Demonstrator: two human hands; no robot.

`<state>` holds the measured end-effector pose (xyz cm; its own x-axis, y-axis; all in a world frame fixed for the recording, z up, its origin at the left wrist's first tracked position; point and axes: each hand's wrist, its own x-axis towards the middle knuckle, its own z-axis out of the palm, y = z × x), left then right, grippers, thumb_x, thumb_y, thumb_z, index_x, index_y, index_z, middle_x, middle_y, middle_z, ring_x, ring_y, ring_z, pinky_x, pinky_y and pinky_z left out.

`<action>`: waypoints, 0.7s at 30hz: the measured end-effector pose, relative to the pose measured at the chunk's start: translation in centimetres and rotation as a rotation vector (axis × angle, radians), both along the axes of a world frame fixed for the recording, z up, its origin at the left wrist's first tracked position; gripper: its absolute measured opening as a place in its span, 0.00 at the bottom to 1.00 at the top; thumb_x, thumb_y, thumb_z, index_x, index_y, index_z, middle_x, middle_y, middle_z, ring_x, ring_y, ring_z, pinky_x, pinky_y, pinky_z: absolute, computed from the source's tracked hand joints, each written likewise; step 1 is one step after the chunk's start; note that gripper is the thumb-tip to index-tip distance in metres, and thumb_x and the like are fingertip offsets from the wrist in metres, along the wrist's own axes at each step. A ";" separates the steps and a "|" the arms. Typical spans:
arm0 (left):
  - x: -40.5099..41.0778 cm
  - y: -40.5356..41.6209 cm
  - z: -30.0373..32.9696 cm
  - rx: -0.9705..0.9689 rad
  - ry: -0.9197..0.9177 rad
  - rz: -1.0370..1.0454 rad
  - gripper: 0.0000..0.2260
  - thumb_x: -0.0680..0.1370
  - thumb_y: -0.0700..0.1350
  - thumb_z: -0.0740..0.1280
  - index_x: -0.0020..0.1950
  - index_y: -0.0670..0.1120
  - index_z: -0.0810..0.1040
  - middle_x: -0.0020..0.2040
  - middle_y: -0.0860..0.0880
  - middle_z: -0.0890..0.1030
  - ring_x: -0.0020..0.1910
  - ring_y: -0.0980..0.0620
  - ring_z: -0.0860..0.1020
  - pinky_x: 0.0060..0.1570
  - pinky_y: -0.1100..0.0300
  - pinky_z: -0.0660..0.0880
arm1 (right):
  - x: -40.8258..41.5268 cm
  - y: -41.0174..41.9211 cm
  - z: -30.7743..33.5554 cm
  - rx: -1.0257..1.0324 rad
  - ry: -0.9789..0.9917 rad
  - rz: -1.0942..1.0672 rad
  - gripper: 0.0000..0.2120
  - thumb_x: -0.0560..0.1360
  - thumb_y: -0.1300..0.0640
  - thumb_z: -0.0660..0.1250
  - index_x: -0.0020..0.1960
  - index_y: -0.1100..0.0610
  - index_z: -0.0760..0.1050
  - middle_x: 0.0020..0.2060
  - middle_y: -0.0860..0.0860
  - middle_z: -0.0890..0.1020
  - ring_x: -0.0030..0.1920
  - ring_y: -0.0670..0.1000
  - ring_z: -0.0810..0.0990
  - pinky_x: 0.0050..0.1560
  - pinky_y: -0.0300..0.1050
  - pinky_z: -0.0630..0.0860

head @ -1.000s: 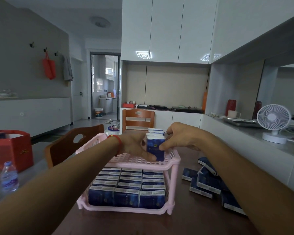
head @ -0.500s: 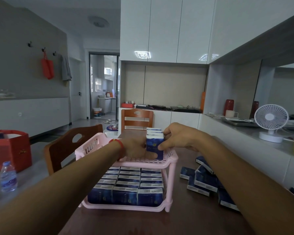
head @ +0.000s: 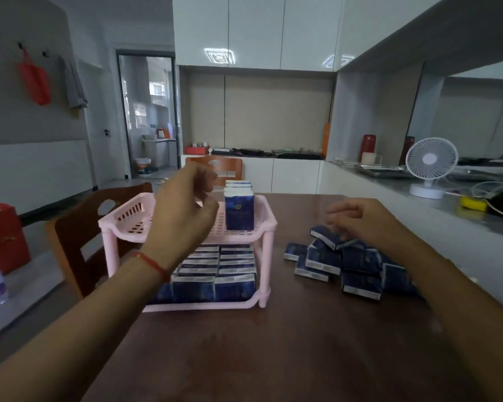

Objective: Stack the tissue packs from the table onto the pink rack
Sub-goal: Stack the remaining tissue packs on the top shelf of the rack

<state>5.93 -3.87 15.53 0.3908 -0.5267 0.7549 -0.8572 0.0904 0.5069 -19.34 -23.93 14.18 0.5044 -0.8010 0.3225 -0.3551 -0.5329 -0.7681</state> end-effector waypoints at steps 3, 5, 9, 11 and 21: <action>-6.0 1.1 -3.6 -0.143 -0.045 -0.214 0.08 0.73 0.37 0.65 0.49 0.47 0.74 0.45 0.54 0.77 0.46 0.58 0.76 0.43 0.68 0.75 | -2.6 -1.3 -4.2 -0.148 0.170 -0.133 0.08 0.76 0.58 0.71 0.54 0.54 0.83 0.45 0.51 0.86 0.45 0.51 0.84 0.47 0.43 0.79; -9.3 -0.2 -6.8 -0.026 -0.078 -0.351 0.09 0.71 0.37 0.65 0.49 0.48 0.75 0.45 0.54 0.78 0.44 0.58 0.76 0.42 0.69 0.73 | -3.7 -1.6 -7.0 -0.282 0.295 -0.144 0.08 0.74 0.56 0.72 0.54 0.52 0.83 0.48 0.49 0.85 0.48 0.50 0.83 0.49 0.45 0.77; -13.2 -5.1 -12.3 0.287 -0.049 -0.473 0.16 0.69 0.37 0.66 0.54 0.51 0.76 0.50 0.55 0.78 0.45 0.61 0.74 0.44 0.67 0.71 | -5.5 -1.7 -11.6 -0.404 0.628 -0.196 0.24 0.72 0.39 0.64 0.65 0.48 0.74 0.60 0.49 0.78 0.60 0.54 0.75 0.59 0.54 0.74; -13.5 -7.2 -13.7 0.349 0.037 -0.472 0.17 0.69 0.36 0.67 0.56 0.50 0.76 0.51 0.54 0.78 0.45 0.58 0.76 0.45 0.64 0.73 | -6.5 -1.9 -12.4 -0.435 0.762 -0.226 0.29 0.75 0.38 0.63 0.72 0.47 0.66 0.66 0.49 0.73 0.66 0.55 0.68 0.65 0.55 0.68; -12.2 -8.6 -15.2 0.410 0.444 -0.540 0.19 0.74 0.58 0.71 0.64 0.56 0.75 0.50 0.54 0.82 0.47 0.58 0.82 0.52 0.54 0.81 | -6.9 1.2 -9.8 -0.149 0.250 0.215 0.26 0.70 0.50 0.78 0.64 0.40 0.72 0.61 0.37 0.73 0.62 0.39 0.74 0.61 0.39 0.76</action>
